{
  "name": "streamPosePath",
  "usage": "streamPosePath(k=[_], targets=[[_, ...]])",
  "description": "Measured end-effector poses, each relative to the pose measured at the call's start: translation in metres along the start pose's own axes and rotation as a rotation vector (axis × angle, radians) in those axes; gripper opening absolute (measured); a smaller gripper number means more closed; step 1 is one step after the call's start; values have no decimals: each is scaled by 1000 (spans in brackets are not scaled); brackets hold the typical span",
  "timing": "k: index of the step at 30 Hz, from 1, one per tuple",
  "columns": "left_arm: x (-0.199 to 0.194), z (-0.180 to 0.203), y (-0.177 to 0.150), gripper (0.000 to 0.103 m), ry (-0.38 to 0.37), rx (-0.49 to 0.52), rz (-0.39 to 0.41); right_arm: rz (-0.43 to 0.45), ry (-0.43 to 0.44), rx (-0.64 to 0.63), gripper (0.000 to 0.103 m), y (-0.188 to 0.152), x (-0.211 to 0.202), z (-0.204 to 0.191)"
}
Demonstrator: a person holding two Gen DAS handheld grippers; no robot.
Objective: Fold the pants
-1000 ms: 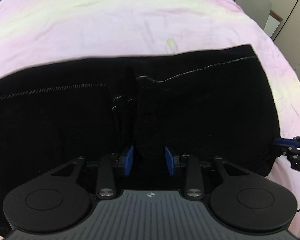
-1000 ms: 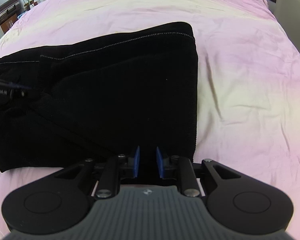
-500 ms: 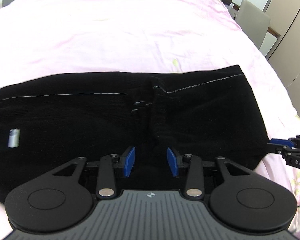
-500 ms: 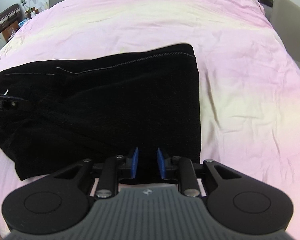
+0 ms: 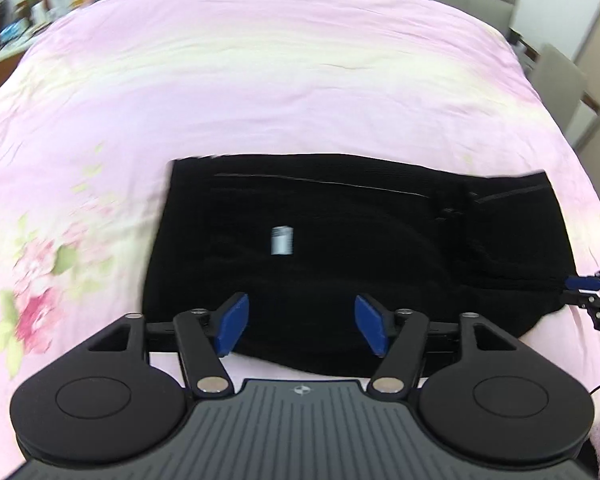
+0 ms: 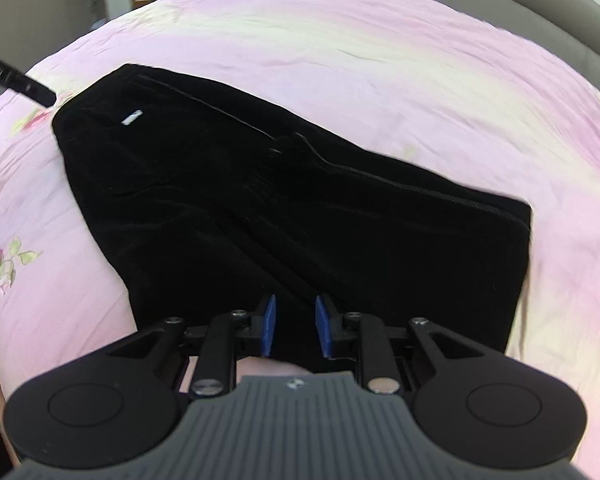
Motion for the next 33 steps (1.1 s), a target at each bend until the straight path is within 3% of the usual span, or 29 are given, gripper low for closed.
streamPosePath(k=[8,13,22,26,28,30,33], targets=[[34,-98,-56,80,-91,-458,59,-45,0,-185,18,41,30,-36],[65,-110,-73,80,-154,-601,96,-96,7,-257,18,62,60,-43],[103,-110,-72,90,-225,-722,175,-234,38,-350,19,66,123,-62],[107,-108,-67,82,-194,-721,186,-266,48,-317,19,66,137,-59],[101,-108,-65,74,-187,-723,195,-267,58,-306,19,67,137,-58],[89,-108,-61,59,-191,-715,221,-262,59,-298,19,68,135,-58],[64,-99,-43,51,-186,-662,267,-250,51,-282,19,65,129,-55]])
Point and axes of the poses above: each gripper's, at about its wrist camera, not at the fingertips, and x roughly the way its jaws point, z to its right, y to its top, the point moved 5 cm from there along x, roughly the way its jaws point, and after that the axes turned 10 degrees about x, right-handed, at the moved point
